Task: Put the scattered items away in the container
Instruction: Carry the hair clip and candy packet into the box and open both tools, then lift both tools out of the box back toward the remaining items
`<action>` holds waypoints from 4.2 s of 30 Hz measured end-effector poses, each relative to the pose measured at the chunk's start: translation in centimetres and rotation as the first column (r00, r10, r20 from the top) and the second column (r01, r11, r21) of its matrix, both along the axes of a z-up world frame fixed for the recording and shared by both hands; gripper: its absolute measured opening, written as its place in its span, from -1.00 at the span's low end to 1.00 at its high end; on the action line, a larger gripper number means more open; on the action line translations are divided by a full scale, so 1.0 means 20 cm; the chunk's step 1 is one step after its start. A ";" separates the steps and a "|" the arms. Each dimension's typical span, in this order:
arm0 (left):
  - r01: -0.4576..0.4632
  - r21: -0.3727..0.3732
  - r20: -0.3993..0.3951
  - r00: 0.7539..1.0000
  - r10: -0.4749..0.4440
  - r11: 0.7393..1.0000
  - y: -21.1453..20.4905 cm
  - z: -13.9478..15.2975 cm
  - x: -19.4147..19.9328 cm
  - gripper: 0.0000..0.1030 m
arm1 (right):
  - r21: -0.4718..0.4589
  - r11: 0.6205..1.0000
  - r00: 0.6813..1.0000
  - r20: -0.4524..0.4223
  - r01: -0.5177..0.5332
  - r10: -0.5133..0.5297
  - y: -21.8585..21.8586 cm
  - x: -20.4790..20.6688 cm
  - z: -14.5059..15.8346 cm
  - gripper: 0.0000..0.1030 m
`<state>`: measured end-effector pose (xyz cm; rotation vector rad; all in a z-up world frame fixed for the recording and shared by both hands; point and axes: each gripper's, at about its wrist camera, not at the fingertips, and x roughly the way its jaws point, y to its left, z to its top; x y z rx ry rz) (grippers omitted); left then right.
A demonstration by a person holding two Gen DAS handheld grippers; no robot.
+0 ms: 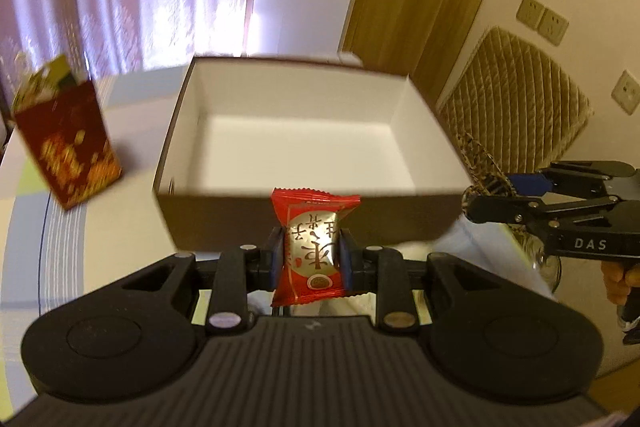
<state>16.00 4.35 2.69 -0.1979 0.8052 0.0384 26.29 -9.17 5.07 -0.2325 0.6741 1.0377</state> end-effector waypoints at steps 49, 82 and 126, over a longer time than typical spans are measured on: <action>-0.009 0.002 -0.353 0.936 0.010 1.000 0.22 -0.52 1.11 0.24 | -0.362 0.927 0.991 -0.125 -0.095 0.053 0.63 0.79 -0.48 1.00; 0.021 0.108 -0.236 0.972 0.005 0.994 0.02 -0.09 0.66 0.81 | -0.263 0.964 0.998 -0.031 0.044 -0.054 0.32 0.43 -0.11 1.00; -0.036 0.129 -0.095 0.994 0.049 0.991 0.00 0.01 -0.31 0.86 | -0.034 0.999 0.999 0.030 0.016 -0.015 -0.22 -0.16 -0.01 1.00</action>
